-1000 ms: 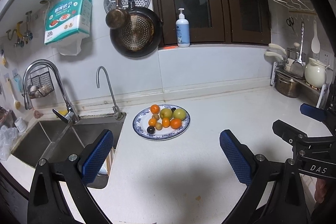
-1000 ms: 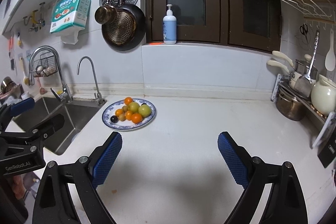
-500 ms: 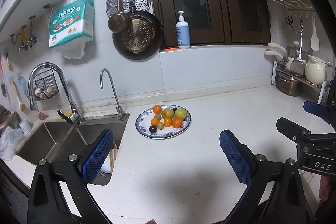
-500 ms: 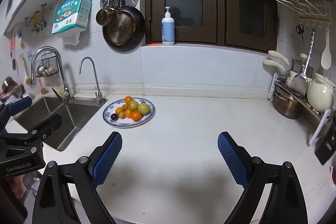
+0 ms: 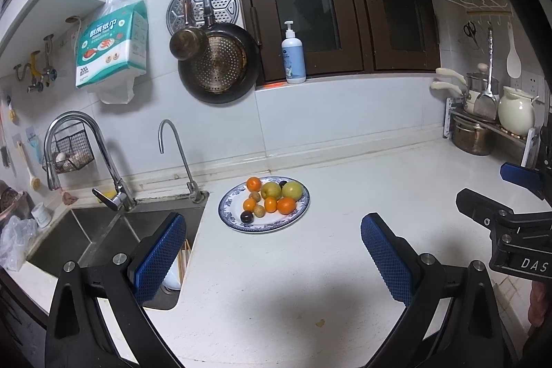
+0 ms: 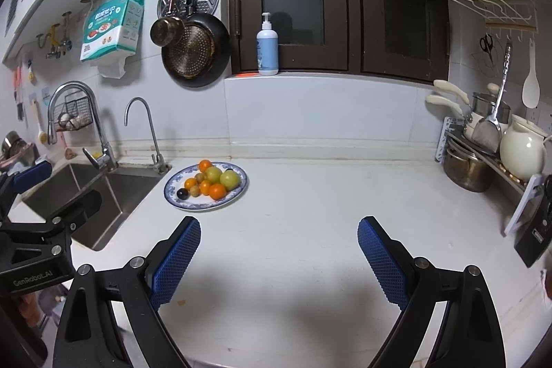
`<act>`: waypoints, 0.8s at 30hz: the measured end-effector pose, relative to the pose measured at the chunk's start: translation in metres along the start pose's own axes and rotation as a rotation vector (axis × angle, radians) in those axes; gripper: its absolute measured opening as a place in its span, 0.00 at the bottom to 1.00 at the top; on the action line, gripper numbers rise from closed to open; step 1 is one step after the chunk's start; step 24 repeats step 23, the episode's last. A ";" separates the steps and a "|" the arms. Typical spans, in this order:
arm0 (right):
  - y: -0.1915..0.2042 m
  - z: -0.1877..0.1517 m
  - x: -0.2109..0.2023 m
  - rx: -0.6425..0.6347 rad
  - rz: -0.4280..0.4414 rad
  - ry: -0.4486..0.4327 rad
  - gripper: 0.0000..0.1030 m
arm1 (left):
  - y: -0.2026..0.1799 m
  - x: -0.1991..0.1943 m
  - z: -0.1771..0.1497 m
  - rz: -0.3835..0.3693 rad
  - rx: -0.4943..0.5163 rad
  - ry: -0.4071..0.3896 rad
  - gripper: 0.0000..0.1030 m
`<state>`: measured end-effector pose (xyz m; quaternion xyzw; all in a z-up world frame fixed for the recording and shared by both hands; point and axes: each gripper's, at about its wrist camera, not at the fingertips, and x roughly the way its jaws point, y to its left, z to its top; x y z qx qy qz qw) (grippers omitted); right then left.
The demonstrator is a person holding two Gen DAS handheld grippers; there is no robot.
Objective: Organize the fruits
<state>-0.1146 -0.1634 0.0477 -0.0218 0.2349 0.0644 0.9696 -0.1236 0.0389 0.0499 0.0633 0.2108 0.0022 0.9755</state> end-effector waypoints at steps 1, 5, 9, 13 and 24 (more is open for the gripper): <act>-0.001 0.000 0.000 0.001 0.001 0.001 0.90 | 0.000 0.000 0.000 0.000 0.000 0.000 1.00; -0.001 -0.001 0.001 0.000 -0.003 0.001 0.90 | -0.001 0.002 0.000 -0.006 -0.005 0.005 1.00; -0.001 -0.001 0.001 -0.001 0.002 0.002 0.90 | 0.000 0.003 0.001 -0.015 -0.009 0.008 1.00; 0.000 0.000 0.001 -0.001 0.001 0.000 0.90 | 0.001 0.004 0.001 -0.018 -0.008 0.007 1.00; -0.001 0.000 0.006 -0.003 0.002 0.011 0.90 | 0.004 0.012 0.001 -0.026 -0.014 0.025 1.00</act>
